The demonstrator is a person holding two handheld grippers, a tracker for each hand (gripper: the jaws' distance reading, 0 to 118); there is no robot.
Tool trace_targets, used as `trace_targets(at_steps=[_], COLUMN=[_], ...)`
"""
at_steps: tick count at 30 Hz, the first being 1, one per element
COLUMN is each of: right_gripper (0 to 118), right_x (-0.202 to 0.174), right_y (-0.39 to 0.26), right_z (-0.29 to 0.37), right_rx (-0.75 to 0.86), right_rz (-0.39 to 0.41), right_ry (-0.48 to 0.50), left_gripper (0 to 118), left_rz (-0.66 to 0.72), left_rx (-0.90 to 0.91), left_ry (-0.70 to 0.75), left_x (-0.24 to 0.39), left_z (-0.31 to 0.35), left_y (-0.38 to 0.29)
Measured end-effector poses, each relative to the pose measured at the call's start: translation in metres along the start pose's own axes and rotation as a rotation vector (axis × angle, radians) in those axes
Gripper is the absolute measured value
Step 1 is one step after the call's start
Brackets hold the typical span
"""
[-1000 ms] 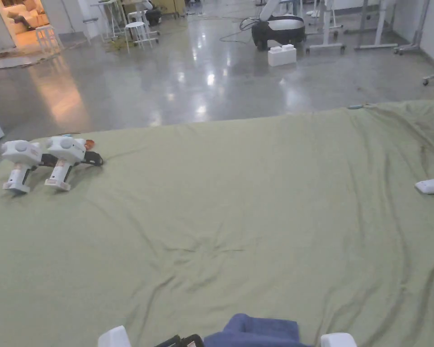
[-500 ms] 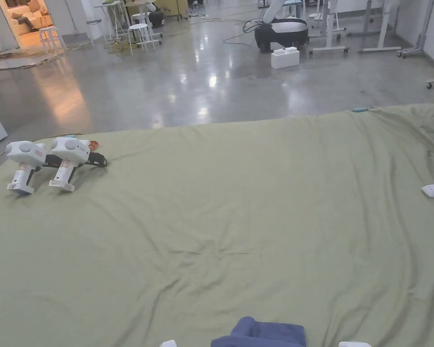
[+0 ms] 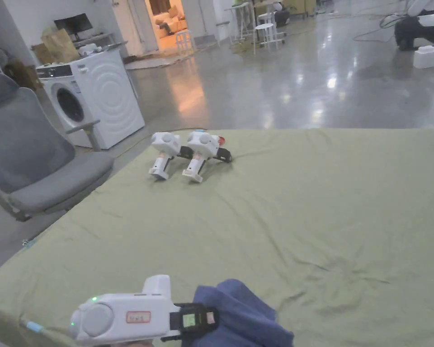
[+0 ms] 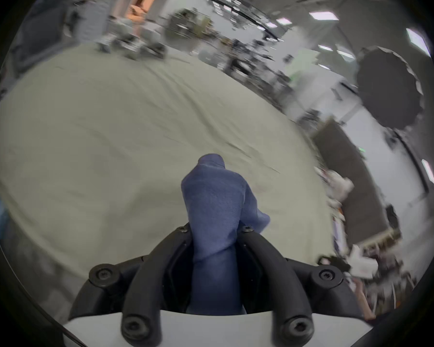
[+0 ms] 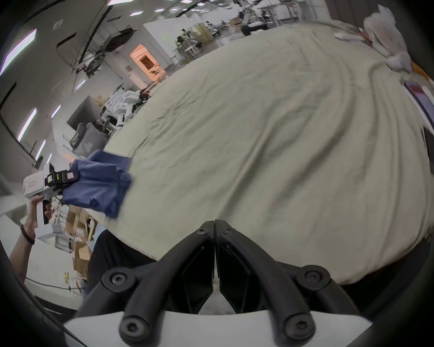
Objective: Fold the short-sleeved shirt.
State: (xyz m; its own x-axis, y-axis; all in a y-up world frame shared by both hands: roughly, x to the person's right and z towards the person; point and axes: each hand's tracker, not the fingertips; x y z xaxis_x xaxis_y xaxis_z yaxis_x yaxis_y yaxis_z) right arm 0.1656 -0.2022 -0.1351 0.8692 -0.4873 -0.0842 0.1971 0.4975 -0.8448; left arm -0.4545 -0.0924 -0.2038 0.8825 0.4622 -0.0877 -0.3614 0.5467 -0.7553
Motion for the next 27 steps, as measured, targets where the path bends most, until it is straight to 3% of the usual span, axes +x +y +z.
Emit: trace_targets(at_steps=[3, 8, 10, 12, 16, 21, 27], right_gripper=[0, 0, 0, 0, 0, 0, 0], right_x=[0.005, 0.0, -0.003, -0.005, -0.007, -0.006, -0.027], right_y=[-0.006, -0.006, -0.002, 0.004, 0.018, 0.043, 0.074], right_z=[-0.003, -0.007, -0.008, -0.004, 0.015, 0.045, 0.103], right_rx=[-0.023, -0.053, -0.056, -0.044, 0.061, 0.218, 0.467], right_rz=[-0.04, -0.03, -0.007, 0.023, 0.071, 0.064, 0.135], right_ry=[-0.002, -0.027, -0.02, -0.032, -0.032, -0.022, -0.064], left_gripper=[21, 23, 51, 86, 88, 88, 88], left_rz=[0.133, 0.14, 0.199, 0.178, -0.136, -0.387, -0.631], left_rx=[-0.032, -0.121, -0.122, -0.105, 0.008, 0.257, 0.643], left_ry=[0.103, 0.304, 0.376, 0.522, 0.728, 0.535, 0.37], left_x=[-0.072, -0.114, -0.112, -0.107, -0.07, 0.042, 0.195], left_z=[0.017, -0.01, -0.026, -0.027, 0.01, 0.092, 0.142], left_y=[0.05, 0.078, 0.069, 0.067, 0.067, 0.045, -0.022])
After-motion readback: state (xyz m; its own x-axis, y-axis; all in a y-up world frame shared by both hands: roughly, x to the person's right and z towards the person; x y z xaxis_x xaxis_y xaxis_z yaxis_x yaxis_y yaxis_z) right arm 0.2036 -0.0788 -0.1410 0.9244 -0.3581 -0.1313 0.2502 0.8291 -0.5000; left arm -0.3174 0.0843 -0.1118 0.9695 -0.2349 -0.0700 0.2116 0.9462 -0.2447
